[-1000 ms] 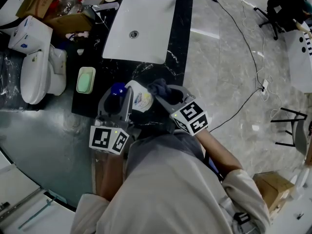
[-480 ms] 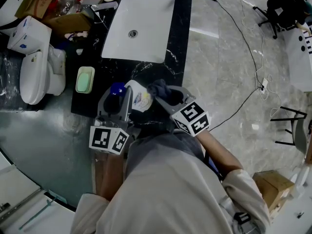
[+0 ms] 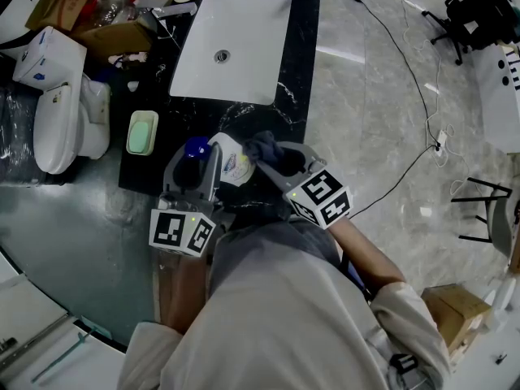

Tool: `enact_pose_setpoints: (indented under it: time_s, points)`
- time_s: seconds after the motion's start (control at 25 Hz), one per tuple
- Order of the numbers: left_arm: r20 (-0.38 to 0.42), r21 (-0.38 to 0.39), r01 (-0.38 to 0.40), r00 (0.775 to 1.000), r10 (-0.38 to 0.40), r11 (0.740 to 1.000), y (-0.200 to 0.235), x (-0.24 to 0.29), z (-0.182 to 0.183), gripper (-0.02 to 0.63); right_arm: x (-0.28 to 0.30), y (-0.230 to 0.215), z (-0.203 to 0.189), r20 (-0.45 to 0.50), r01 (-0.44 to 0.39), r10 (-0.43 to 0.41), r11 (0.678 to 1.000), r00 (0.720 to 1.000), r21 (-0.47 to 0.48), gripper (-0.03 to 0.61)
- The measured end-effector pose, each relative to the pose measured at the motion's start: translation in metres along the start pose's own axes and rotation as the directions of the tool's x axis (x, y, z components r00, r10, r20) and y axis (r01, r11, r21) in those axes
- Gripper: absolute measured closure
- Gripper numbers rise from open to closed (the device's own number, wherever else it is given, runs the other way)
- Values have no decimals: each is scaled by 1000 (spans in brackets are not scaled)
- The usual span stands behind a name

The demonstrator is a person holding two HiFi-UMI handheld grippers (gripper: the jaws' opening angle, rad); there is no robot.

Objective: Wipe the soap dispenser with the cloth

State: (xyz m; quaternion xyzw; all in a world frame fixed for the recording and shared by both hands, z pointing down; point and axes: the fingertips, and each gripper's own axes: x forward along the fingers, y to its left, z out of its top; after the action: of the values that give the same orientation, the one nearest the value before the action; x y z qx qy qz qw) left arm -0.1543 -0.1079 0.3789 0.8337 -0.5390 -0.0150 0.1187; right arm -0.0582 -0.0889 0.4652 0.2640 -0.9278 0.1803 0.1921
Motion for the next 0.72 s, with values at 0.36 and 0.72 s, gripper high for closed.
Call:
enact_pose_setpoints:
  time_s: [0.36, 0.72]
  points:
    - [0, 6, -2, 1000, 2, 1000, 0, 0, 1, 469, -2, 5, 10, 13, -12, 12, 1000, 1000, -10, 459]
    - [4, 1, -11, 1000, 11, 1000, 1, -2, 0, 469, -8, 17, 32, 65, -28, 32, 998, 997, -58, 458]
